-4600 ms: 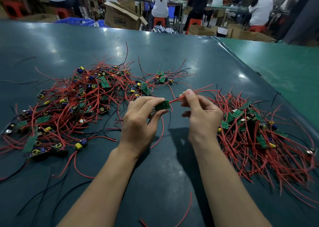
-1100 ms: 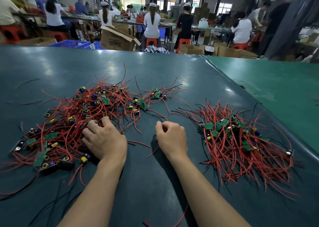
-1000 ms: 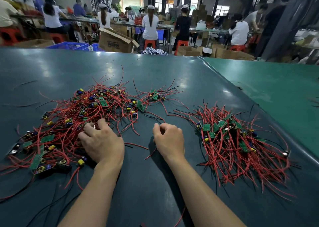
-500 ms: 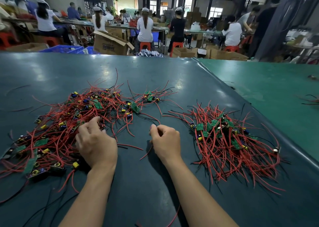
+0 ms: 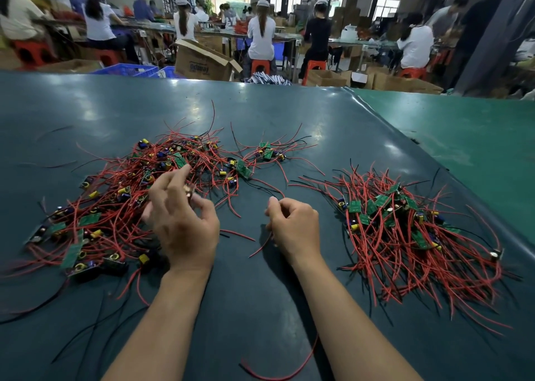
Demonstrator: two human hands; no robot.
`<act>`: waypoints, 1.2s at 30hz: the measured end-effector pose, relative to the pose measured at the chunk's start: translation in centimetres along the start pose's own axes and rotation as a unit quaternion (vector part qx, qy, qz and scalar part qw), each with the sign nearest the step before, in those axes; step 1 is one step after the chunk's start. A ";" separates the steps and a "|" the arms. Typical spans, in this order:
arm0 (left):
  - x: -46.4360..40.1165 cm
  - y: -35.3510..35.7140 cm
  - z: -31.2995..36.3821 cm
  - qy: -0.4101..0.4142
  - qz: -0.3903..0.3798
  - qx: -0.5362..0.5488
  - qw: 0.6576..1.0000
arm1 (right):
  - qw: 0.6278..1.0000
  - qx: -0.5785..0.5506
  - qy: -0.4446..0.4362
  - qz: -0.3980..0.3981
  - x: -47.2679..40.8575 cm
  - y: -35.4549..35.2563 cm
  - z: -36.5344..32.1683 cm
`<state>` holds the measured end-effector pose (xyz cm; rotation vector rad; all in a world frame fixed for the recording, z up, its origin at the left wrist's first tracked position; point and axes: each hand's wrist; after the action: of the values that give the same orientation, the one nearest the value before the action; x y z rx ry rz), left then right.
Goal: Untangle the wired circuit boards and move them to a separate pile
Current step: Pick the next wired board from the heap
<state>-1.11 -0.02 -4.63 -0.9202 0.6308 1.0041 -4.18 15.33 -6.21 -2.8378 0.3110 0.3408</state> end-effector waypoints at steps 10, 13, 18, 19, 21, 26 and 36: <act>1.7 0.3 2.1 0.239 -0.119 0.247 0.932 | 0.913 -0.366 0.075 -0.165 1.4 -0.7 -2.7; 1.8 0.7 1.9 0.248 -0.136 0.228 0.932 | 0.910 -0.372 0.102 -0.155 1.4 -0.9 -2.7; 1.5 0.8 1.8 0.167 -0.166 0.169 0.957 | 0.904 -0.392 0.135 -0.104 1.0 -1.0 -2.6; 1.5 0.6 1.9 0.119 -0.205 0.180 0.955 | 0.908 -0.385 0.132 -0.097 1.0 -1.0 -2.5; 1.4 0.4 2.1 0.010 -0.253 0.189 0.949 | 0.912 -0.377 0.128 -0.100 1.2 -1.0 -2.5; 0.6 0.5 1.8 -0.137 -0.323 0.278 0.894 | 0.921 -0.360 0.109 -0.105 1.6 -0.9 -2.7; 0.2 0.9 1.6 -0.250 -0.300 0.373 0.842 | 0.878 -0.454 0.154 -0.004 1.0 -0.8 -2.3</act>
<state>-1.80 1.69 -4.36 -0.1021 0.2085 0.3267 -2.58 15.27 -4.12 -3.8360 0.2343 0.0023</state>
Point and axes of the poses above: each hand's wrist, its own x-axis away from the middle knuckle, its own y-axis out of the palm, z = x × y, and after that the axes turned 12 degrees about -x, right-handed
